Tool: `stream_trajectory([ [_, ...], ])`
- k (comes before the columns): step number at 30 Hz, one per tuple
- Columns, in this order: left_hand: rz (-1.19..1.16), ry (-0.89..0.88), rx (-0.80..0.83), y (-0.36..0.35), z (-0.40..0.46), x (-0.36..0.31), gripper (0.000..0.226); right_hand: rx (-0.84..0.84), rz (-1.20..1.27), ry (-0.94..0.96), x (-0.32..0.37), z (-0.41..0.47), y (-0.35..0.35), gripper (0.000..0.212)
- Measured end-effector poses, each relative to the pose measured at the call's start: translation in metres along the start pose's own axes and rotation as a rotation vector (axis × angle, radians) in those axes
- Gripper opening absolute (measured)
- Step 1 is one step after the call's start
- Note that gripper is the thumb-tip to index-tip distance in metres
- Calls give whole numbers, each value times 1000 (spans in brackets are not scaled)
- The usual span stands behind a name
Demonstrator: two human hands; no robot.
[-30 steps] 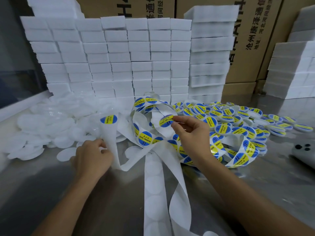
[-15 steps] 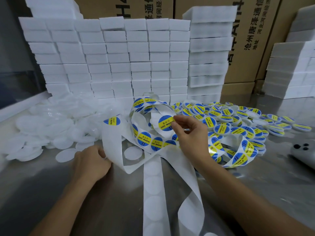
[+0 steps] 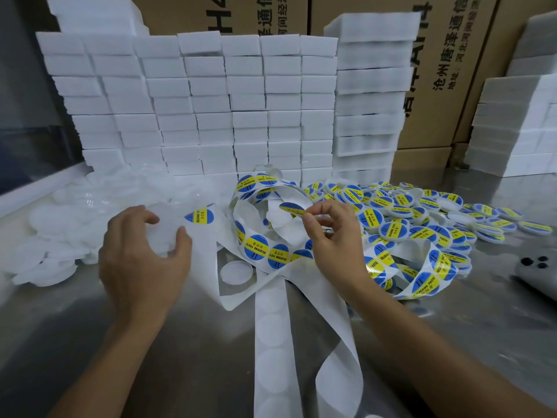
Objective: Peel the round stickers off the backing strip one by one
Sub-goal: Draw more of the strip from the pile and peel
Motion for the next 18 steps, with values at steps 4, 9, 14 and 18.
stream_trajectory([
  [4, -83, -279, 45, -9, -9, -30, 26, 49, 140, -45, 12, -7, -2, 2],
  [9, -98, -437, 155, -21, -27, -52, 27, 172, 321, -59, 27, -17, -9, 29],
  [14, -173, -467, 198, -24, -34, -54, 24, 261, 442, -61, 32, -26, -18, 46],
  [18, -316, -375, 292, -27, -34, -55, 31, 237, 435, -74, 31, -26, -18, 45],
])
Point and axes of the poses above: each hand's wrist, its own z-axis towards the middle knuckle, its own y-axis out of the back of the hand, x = y × z, the point moved 2 cm from there along z, towards the middle knuckle, and after that the axes turned 12 degrees about -z, right-handed, at the moved point
